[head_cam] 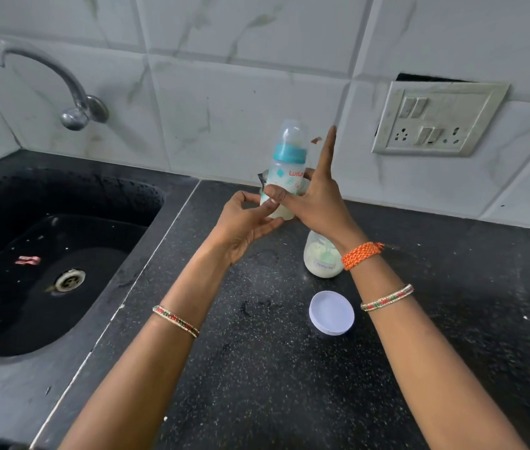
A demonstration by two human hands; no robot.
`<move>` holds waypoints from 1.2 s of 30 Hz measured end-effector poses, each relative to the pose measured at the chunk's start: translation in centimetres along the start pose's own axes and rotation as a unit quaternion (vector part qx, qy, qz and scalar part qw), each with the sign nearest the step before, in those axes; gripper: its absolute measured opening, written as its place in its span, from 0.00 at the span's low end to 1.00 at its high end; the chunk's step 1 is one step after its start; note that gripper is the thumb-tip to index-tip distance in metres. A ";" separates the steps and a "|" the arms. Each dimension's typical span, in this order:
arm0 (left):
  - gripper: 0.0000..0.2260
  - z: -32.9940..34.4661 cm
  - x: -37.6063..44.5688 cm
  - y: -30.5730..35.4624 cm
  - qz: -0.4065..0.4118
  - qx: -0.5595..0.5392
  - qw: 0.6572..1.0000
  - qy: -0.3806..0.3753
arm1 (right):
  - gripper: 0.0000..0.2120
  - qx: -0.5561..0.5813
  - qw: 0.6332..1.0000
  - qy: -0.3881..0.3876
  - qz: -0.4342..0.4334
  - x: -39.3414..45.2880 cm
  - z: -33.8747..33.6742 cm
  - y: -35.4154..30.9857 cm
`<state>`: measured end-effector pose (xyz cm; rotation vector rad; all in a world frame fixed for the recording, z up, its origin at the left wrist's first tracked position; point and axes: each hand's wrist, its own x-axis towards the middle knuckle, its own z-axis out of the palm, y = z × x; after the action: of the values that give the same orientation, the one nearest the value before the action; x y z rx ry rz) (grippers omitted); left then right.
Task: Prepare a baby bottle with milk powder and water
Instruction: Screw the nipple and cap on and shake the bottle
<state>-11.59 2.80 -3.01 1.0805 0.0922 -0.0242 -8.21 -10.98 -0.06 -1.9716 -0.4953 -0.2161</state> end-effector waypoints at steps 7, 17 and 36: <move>0.09 -0.2 -0.9 1.3 0.104 0.089 0.990 -0.020 | 0.38 0.214 0.970 0.108 0.050 0.7 -0.4 -0.6; 0.06 -2.8 0.3 1.8 0.029 -0.017 0.995 0.096 | 0.16 0.379 0.917 0.124 0.028 -2.7 1.7 -2.6; 0.17 -2.1 -1.2 2.5 -0.045 0.101 0.990 -0.091 | 0.25 0.276 0.960 0.042 0.038 -3.7 0.7 -1.9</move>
<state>-12.75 5.79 -1.69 1.2705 -0.0272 -0.2169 -12.37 -10.56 -0.17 -1.4252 -0.3734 -0.0979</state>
